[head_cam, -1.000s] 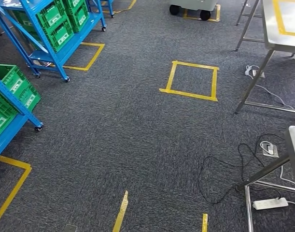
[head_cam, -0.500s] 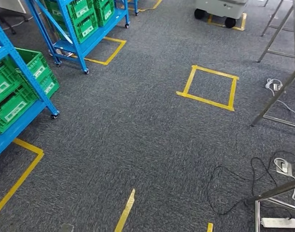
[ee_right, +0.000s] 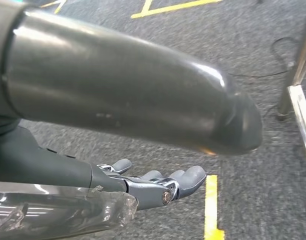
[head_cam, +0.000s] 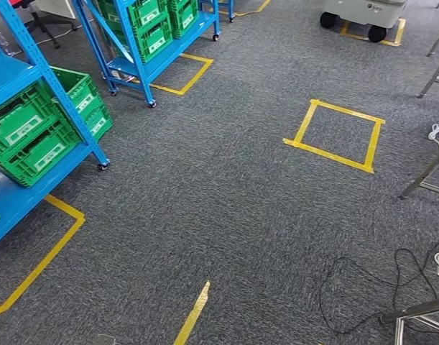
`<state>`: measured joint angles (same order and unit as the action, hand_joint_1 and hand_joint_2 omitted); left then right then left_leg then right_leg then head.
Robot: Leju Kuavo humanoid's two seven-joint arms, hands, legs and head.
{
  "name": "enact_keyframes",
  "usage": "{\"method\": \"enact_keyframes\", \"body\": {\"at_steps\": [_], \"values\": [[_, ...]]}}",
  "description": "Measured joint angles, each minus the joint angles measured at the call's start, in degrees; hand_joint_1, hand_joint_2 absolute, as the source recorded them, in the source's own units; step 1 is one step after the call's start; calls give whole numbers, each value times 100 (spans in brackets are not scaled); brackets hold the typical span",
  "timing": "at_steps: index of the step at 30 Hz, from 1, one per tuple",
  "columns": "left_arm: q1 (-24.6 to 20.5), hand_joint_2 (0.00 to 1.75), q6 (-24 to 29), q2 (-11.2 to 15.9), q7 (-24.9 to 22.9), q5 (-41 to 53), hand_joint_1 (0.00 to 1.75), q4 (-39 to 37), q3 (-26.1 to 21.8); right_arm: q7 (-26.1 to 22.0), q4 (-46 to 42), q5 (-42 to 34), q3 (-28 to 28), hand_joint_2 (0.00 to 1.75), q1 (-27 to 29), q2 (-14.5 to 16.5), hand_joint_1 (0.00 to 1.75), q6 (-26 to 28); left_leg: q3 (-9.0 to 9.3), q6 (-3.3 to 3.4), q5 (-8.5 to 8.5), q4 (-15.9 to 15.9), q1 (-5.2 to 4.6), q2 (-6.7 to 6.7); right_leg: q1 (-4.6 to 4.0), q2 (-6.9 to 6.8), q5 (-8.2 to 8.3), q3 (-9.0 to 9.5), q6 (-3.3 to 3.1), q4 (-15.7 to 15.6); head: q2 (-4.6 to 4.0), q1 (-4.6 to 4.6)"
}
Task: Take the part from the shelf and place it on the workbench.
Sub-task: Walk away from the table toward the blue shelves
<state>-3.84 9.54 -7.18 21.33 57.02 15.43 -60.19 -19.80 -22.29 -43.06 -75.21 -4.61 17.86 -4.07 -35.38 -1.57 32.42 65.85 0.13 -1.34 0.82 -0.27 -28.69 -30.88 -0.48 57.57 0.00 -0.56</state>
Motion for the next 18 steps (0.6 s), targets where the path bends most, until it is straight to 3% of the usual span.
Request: {"method": "enact_keyframes", "body": {"at_steps": [2, 3, 4, 6, 7, 9, 11, 12, 13, 15, 17, 18], "values": [[-2, 0, -8, -7, -2, 18, 0, 0, -2, 1, 1, -1, 0, 0, 12, -1, 0, 2, -323, -23, 229, 656, 14, 71, -18, -111, -15, 3, -24, 2, 0, -3], [6, 0, -16, -5, -6, 31, 0, 0, -3, 1, 1, -1, 0, 0, 14, -1, 0, 3, -369, -23, 192, 743, 17, 82, -25, -157, -22, 8, -29, 3, 0, -3], [16, 0, -26, -1, -10, 44, 0, 0, -5, 2, 0, -1, 0, 0, 11, -2, 0, 5, -299, -13, 41, 593, 16, 92, -30, -197, -30, 20, -29, 4, 0, -3], [22, 0, -44, 11, -15, 60, 0, 0, -8, 7, 1, 0, 0, 0, 4, -2, 0, 12, 65, 45, -368, -138, -5, 208, -42, -271, -53, 58, -16, 3, 0, -3], [13, 0, -49, 16, -15, 66, 0, 0, -9, 10, 1, 0, 0, 0, 2, -1, 0, 16, 240, 85, -493, -499, -29, 293, -56, -305, -70, 70, 2, 9, 0, -4], [-7, 0, -56, 24, -15, 86, 0, 0, -13, 12, 2, -1, 0, 0, -2, -1, 0, 24, 389, 148, -538, -836, -74, 405, -77, -383, -92, 75, 45, 14, 0, 1], [1, 0, -58, 26, -15, 106, 0, 0, -30, 11, 2, -2, 1, 0, -11, -2, 0, 32, 391, 190, -542, -883, -70, 337, -78, -445, -111, 80, 97, 11, 0, 2], [13, 0, -57, 24, -15, 113, 0, 0, -40, 10, 2, -2, 1, 0, -16, -2, 0, 36, 403, 216, -557, -909, -54, 296, -73, -386, -154, 69, 127, 50, 0, 5], [18, 0, -57, 25, -15, 118, 0, 0, -49, 10, 2, -2, 2, 0, -19, -2, 0, 37, 416, 243, -573, -935, -35, 255, -67, -289, -247, 16, 154, 178, 1, 14], [2, 0, -56, 24, -15, 126, 0, 0, -55, 10, 2, 0, 2, 0, -11, -5, 0, 38, 426, 284, -587, -955, -15, 170, -54, -63, -570, -267, 194, 784, 1, 36], [-8, 0, -57, 21, -15, 130, 0, 0, -58, 10, 2, -1, 1, 0, 6, -12, 0, 40, 421, 300, -586, -951, -15, 72, -46, -1, -825, -633, 218, 1488, 0, 44], [-3, 0, -58, 17, -15, 132, 0, 0, -58, 10, 2, -1, -1, 0, 14, -15, 0, 42, 423, 300, -584, -949, -15, 20, -42, 6, -808, -725, 227, 1619, 0, 44]]}}
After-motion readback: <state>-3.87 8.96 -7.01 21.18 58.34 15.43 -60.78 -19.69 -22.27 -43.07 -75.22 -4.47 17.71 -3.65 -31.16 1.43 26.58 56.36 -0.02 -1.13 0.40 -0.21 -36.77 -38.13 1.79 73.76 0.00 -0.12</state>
